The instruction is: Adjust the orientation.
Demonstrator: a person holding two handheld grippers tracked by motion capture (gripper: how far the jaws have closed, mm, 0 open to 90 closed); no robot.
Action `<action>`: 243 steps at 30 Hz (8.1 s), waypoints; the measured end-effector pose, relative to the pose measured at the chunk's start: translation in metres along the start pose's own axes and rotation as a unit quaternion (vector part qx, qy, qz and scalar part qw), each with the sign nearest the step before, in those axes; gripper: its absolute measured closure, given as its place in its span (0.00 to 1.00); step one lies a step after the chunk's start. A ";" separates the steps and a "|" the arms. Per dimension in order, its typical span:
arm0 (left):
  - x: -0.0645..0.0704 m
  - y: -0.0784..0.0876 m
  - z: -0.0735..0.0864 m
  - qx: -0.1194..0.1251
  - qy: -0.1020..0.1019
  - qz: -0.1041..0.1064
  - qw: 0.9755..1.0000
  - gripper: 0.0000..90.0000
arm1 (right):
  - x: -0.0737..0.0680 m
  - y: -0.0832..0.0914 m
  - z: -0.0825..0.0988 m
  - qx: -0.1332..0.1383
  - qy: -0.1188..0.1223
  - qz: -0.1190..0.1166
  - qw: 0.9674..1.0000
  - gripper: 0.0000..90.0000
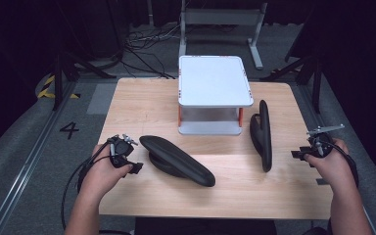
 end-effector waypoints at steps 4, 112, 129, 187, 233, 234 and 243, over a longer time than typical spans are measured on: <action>0.001 0.001 -0.002 0.008 -0.004 0.015 1.000 0.36 | 0.000 0.003 0.000 0.022 -0.028 -0.012 0.999 0.57; 0.083 -0.046 -0.085 0.130 -0.102 0.076 0.983 0.52 | -0.091 0.044 -0.001 0.057 0.067 -0.068 0.994 0.57; 0.106 -0.062 -0.105 0.147 -0.157 0.052 0.975 0.43 | -0.089 0.044 0.010 0.052 0.060 -0.064 0.995 0.56; 0.065 -0.040 -0.058 0.071 0.009 0.021 0.997 0.29 | -0.193 -0.032 -0.042 0.066 0.185 -0.133 0.971 0.43; 0.038 -0.029 -0.015 0.070 0.059 0.001 0.996 0.28 | -0.274 -0.076 -0.056 0.066 0.255 -0.219 0.939 0.46; 0.038 -0.029 -0.015 0.070 0.058 -0.001 0.996 0.28 | -0.277 -0.074 -0.055 0.060 0.253 -0.225 0.939 0.48; 0.039 -0.032 -0.016 0.063 0.047 0.006 0.997 0.28 | -0.319 -0.064 -0.038 0.034 0.282 -0.294 0.913 0.42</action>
Point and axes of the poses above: each handheld gripper's, and its own axes: y roughly backward along the jaws, z roughly out of its underside, x roughly to its right, the point moved 2 cm from there along -y, roughly forward along the jaws, and after that the axes turned 2 degrees about -x, right-handed, at the moved point
